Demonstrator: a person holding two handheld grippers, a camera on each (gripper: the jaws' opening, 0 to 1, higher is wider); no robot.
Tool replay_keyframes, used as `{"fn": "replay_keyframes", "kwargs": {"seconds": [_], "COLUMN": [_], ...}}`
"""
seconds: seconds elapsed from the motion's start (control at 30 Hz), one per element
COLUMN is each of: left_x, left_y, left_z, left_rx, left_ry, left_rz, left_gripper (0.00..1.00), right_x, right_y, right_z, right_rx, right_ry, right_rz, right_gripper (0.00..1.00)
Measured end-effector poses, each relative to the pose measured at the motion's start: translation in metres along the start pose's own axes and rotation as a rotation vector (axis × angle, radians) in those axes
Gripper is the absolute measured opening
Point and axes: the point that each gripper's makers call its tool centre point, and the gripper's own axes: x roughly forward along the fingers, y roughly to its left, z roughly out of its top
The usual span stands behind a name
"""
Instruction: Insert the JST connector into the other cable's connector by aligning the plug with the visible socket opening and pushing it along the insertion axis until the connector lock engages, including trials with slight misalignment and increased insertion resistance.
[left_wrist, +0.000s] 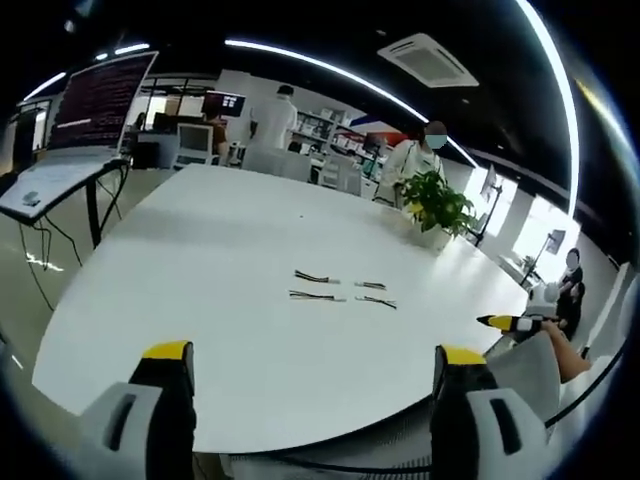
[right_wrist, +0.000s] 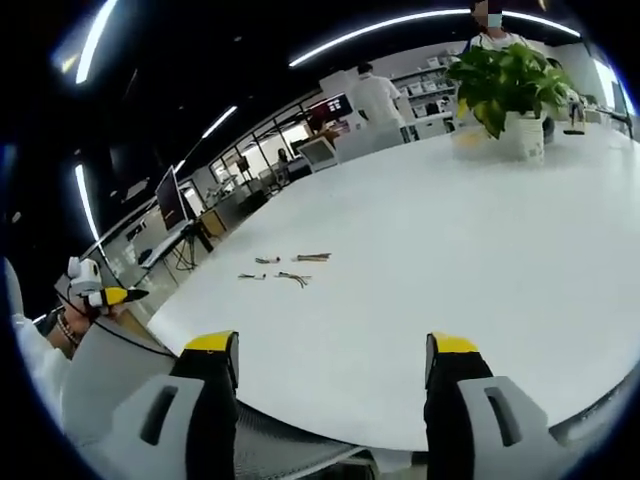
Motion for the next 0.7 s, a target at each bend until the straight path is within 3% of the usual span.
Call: {"fn": "replay_keyframes", "kwargs": {"seconds": [0.2,0.5,0.7], "left_x": [0.001,0.005,0.006], "left_y": [0.004,0.008,0.019], "left_z": [0.004,0.002,0.013], "left_rx": [-0.003,-0.004,0.004], "left_ry": [-0.007,0.016,0.015], "left_rz": [0.005,0.004,0.007], "left_gripper": [0.99,0.99,0.99], "right_x": [0.008,0.013,0.016], "right_y": [-0.002,-0.006,-0.012], "right_z": [-0.001,0.011,0.023], "right_rx": [-0.023,-0.028,-0.042], "right_ry": [0.042,0.035,0.031], "right_rz": [0.007,0.005,0.002], "right_gripper": [0.75,0.75,0.75]}}
